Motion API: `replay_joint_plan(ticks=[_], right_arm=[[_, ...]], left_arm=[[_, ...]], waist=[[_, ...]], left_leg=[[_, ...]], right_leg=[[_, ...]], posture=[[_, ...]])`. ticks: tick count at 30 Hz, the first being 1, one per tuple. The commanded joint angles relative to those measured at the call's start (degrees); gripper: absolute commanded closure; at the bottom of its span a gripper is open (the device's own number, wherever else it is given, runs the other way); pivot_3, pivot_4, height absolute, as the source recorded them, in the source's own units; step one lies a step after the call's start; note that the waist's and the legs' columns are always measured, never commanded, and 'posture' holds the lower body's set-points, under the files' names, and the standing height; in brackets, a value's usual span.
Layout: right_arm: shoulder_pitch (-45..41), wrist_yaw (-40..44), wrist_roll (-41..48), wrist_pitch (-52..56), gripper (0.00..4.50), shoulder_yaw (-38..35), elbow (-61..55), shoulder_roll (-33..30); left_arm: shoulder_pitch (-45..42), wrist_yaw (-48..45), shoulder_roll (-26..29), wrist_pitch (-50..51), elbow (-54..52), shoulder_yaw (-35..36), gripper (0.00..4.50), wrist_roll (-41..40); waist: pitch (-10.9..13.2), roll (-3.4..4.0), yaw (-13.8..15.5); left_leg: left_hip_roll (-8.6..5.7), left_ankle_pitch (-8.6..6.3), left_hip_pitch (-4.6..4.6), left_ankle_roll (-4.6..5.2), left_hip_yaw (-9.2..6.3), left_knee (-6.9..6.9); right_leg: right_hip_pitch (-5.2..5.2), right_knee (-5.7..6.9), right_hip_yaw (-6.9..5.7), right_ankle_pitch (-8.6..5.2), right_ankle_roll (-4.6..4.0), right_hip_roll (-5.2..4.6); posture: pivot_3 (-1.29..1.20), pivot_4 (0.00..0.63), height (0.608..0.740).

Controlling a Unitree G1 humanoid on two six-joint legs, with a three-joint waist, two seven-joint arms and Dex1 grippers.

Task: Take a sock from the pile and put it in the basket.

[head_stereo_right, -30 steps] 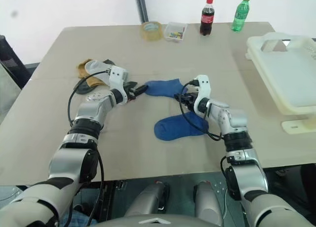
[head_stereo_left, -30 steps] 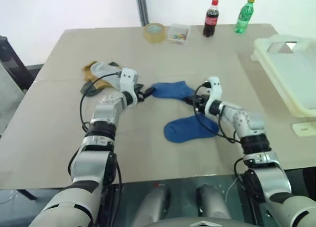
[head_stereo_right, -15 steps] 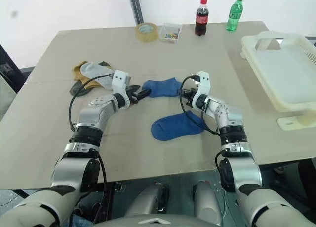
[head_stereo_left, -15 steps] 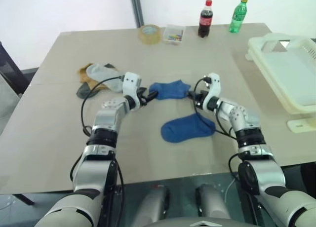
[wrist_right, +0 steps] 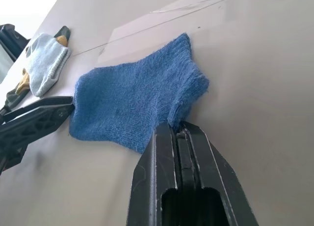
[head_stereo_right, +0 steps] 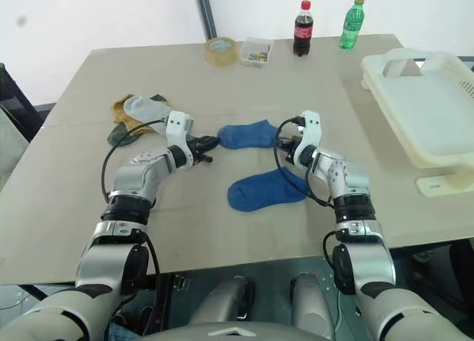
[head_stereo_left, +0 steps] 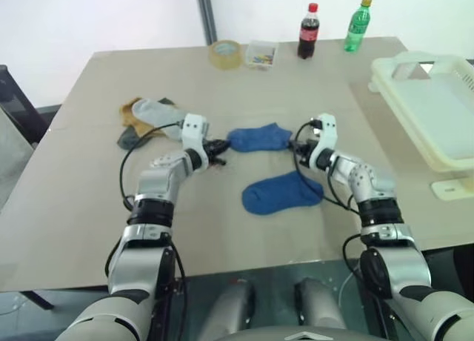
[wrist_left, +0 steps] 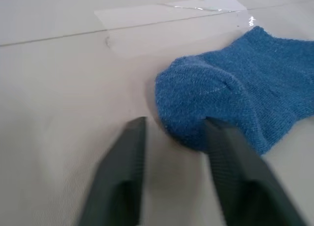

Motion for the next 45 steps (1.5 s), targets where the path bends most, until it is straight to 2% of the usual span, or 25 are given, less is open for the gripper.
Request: replay_joint_plan(ticks=[1, 8, 12, 15, 17, 18, 21, 27, 35, 36, 38, 41, 43, 45], right_arm=[[0.56, 0.62, -0.15, 0.67, 4.50, 0.60, -2.49, -0.17], [0.77, 1.18, -0.20, 0.97, 4.50, 1.29, -3.01, -0.18], [0.90, 1.49, -0.86, 0.43, 4.50, 1.69, -2.73, -0.22], [0.93, 1.52, -1.12, 0.30, 4.50, 1.69, -2.69, -0.15], [1.08, 1.48, -1.22, 0.21, 4.50, 1.74, -2.77, -0.07], [1.13, 1.46, -1.27, 0.15, 4.50, 1.75, -2.77, -0.02], [1.20, 1.30, -1.44, -0.03, 4.50, 1.84, -2.83, 0.31], [1.56, 1.13, -1.58, -0.25, 4.50, 1.59, -3.30, 0.62], [1.47, 1.23, -1.90, -0.89, 4.50, 1.65, -2.96, 1.11], [1.43, 1.26, -1.96, -0.99, 4.50, 1.66, -2.89, 1.21], [1.41, 1.29, -2.06, -1.16, 4.50, 1.71, -2.77, 1.37], [1.42, 1.28, -2.07, -1.27, 4.50, 1.75, -2.81, 1.62], [1.43, 1.29, -2.08, -1.33, 4.50, 1.76, -2.81, 1.70], [1.41, 1.34, -2.07, -1.35, 4.50, 1.71, -2.79, 1.77]], left_arm=[[1.92, -0.26, -1.03, 1.66, -0.95, -1.03, 4.48, -0.36], [3.04, -0.37, -2.44, 1.58, -3.52, -0.44, 4.48, -1.65], [2.77, -1.32, -3.79, 2.49, -6.17, 3.65, 4.48, -6.48], [2.56, -0.80, -3.68, 4.26, -6.61, 5.81, 3.74, -8.96], [2.09, 1.17, -3.90, 5.40, -5.90, 7.78, 2.88, -10.39], [1.81, 2.09, -4.18, 6.33, -5.53, 8.80, 2.27, -11.26], [1.36, 3.62, -5.78, 10.82, -5.80, 12.12, 1.00, -16.09], [1.48, 7.61, -7.87, 18.01, -6.59, 17.94, 1.00, -23.64], [1.84, 9.56, -6.71, 18.90, -5.95, 16.98, 1.00, -23.05], [1.87, 9.65, -6.57, 18.93, -5.88, 16.73, 1.50, -22.89], [2.19, 9.69, -6.47, 18.87, -5.97, 16.40, 2.07, -22.79], [2.67, 9.85, -6.32, 18.78, -6.25, 16.18, 3.61, -22.90], [2.92, 9.98, -6.29, 18.75, -6.43, 16.08, 4.34, -23.08], [3.09, 10.07, -6.26, 18.67, -6.44, 16.02, 4.34, -23.14]], waist=[[-0.03, 0.01, 0.00], [-0.08, 0.05, 0.06], [-0.08, 0.05, 0.06], [-0.08, 0.05, -0.11], [-0.08, 0.05, -0.23], [-0.08, 0.05, -0.24], [-0.09, 0.04, -0.22], [-0.09, 0.04, -0.32], [-0.09, 0.04, -0.33], [-0.09, 0.04, -0.35], [-0.09, 0.04, -0.37], [-0.09, 0.04, -0.39], [-0.09, 0.05, -0.36], [-0.09, 0.05, -0.43]], left_leg=[[0.00, 0.00, 0.00, 0.00, 0.00, 0.00], [0.00, 0.00, 0.00, 0.00, 0.00, 0.00], [0.00, 0.00, 0.00, 0.00, 0.00, 0.00], [0.00, 0.00, -0.02, 0.00, 0.00, 0.00], [0.01, 0.00, -0.02, 0.00, 0.00, -0.01], [0.01, 0.00, -0.02, 0.00, 0.00, -0.01], [0.01, 0.00, -0.01, 0.00, 0.00, 0.00], [0.01, 0.00, -0.02, 0.00, 0.00, 0.00], [0.01, 0.00, 0.00, 0.00, 0.02, -0.01], [0.01, 0.00, 0.00, 0.00, 0.02, 0.00], [0.01, 0.00, 0.00, 0.00, 0.03, -0.01], [0.01, 0.00, -0.01, 0.00, 0.04, -0.01], [0.01, 0.00, -0.01, 0.00, 0.04, -0.01], [0.02, 0.00, 0.03, 0.00, 0.05, -0.02]], right_leg=[[0.00, 0.00, 0.00, 0.00, 0.00, 0.00], [0.00, 0.00, 0.01, 0.00, 0.00, 0.00], [0.00, -0.01, 0.01, 0.00, 0.00, 0.00], [-0.03, 0.00, 0.01, 0.00, 0.00, 0.00], [-0.03, 0.00, 0.01, 0.00, 0.00, 0.01], [-0.03, 0.00, 0.02, 0.00, 0.00, 0.01], [-0.03, 0.00, 0.02, 0.00, 0.00, 0.01], [-0.03, 0.00, 0.02, 0.00, 0.00, 0.01], [-0.03, 0.00, 0.04, 0.00, 0.00, 0.02], [-0.03, 0.00, 0.05, 0.00, 0.00, 0.02], [-0.04, 0.00, 0.05, 0.00, 0.00, 0.02], [-0.05, 0.00, 0.07, 0.00, 0.00, 0.02], [-0.05, 0.00, 0.06, 0.00, 0.00, 0.03], [-0.04, 0.03, 0.09, 0.00, 0.00, 0.03]], posture=[[0.00, 0.150, 0.740], [0.00, 0.150, 0.740], [0.00, 0.150, 0.740], [0.00, 0.150, 0.740], [0.00, 0.150, 0.740], [0.00, 0.150, 0.740], [0.00, 0.150, 0.740], [0.00, 0.150, 0.740], [0.00, 0.150, 0.740], [0.00, 0.150, 0.740], [0.00, 0.150, 0.740], [0.00, 0.150, 0.740], [0.00, 0.150, 0.740], [0.00, 0.150, 0.740]])
